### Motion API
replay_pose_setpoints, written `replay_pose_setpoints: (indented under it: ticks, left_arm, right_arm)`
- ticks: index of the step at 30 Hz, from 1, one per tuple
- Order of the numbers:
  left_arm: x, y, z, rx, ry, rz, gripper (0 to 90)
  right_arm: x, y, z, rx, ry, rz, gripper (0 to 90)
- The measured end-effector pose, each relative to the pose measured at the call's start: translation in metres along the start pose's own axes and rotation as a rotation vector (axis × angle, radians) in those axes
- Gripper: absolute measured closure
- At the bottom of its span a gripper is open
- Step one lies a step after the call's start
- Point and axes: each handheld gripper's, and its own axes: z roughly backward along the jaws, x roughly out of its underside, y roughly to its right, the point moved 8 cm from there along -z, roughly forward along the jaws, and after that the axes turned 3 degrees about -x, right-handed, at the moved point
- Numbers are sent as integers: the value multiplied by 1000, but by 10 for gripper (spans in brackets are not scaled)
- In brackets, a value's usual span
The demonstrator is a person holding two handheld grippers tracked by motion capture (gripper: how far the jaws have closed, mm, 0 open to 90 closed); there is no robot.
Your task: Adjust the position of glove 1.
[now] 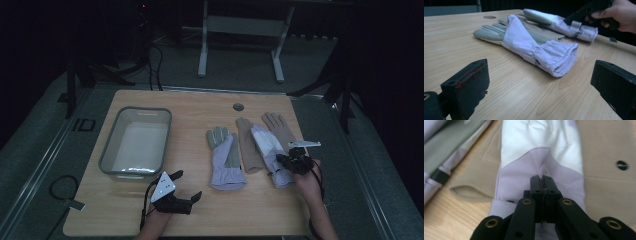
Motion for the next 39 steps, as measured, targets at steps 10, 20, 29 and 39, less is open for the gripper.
replay_pose_setpoints:
  ticks: [10,20,29,39]
  left_arm:
    - [0,0,0,-3,0,0,21]
    - [0,0,0,-4,-3,-2,20]
    - [0,0,0,-28,-5,-11,20]
    - [-8,4,2,-74,-2,-17,20]
  right_arm:
    - [-27,-4,42,81,94,-72,886]
    - [-62,-47,58,75,162,-92,886]
    - [-71,-112,34,11,165,-141,886]
    - [-67,-135,13,37,131,-260,885]
